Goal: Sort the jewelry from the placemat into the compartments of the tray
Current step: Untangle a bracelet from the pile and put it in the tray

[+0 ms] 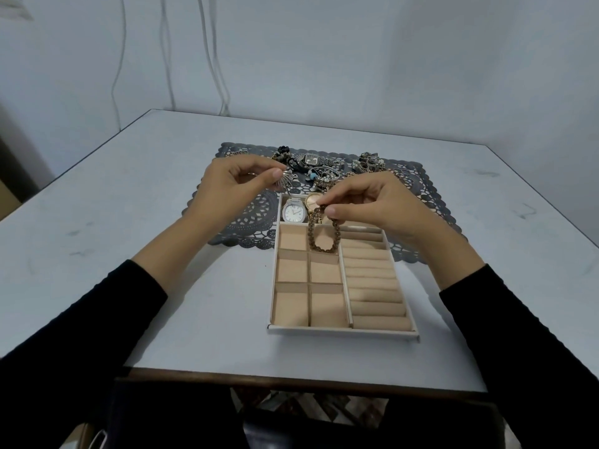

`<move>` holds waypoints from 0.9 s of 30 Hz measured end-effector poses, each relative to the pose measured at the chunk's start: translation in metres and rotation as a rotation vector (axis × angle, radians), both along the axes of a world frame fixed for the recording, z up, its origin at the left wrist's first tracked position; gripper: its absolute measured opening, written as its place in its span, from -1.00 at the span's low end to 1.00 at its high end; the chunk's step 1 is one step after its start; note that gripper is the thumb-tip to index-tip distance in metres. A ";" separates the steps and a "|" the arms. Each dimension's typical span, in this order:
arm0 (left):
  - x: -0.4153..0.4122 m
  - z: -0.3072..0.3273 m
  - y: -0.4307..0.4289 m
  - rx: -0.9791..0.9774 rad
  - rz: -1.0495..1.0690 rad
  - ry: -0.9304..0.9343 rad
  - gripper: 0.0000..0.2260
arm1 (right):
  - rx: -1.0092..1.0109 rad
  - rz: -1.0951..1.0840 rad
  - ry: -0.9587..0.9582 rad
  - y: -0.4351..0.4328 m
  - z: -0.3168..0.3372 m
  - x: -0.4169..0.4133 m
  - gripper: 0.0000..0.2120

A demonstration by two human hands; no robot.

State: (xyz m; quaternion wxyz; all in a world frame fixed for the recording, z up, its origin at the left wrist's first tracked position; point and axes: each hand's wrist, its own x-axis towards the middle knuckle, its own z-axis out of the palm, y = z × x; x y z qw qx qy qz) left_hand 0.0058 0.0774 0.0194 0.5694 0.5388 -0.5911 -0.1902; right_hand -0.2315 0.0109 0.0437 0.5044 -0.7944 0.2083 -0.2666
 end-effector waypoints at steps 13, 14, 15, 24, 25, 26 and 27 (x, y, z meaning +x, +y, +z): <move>0.000 -0.002 0.000 0.012 -0.003 0.002 -0.90 | -0.183 -0.119 0.145 -0.008 0.000 -0.006 -0.85; 0.000 -0.002 0.000 0.016 0.001 0.005 -0.90 | -0.195 -0.107 0.166 -0.008 0.002 -0.007 -0.85; 0.000 -0.002 -0.001 0.019 0.006 0.005 -0.90 | -0.198 -0.092 0.181 -0.008 0.003 -0.008 -0.84; 0.000 -0.004 -0.001 0.026 0.012 -0.019 -0.90 | -0.066 -0.025 0.093 0.001 -0.004 0.004 -0.82; 0.000 -0.004 -0.002 0.026 0.013 -0.016 -0.90 | -0.031 -0.031 0.079 0.002 -0.007 0.006 -0.82; 0.000 -0.004 -0.002 0.025 0.011 -0.012 -0.90 | -0.013 -0.041 0.079 0.003 -0.009 0.008 -0.83; 0.000 -0.004 -0.002 0.024 0.010 -0.009 -0.90 | -0.022 -0.051 0.090 0.003 -0.011 0.009 -0.83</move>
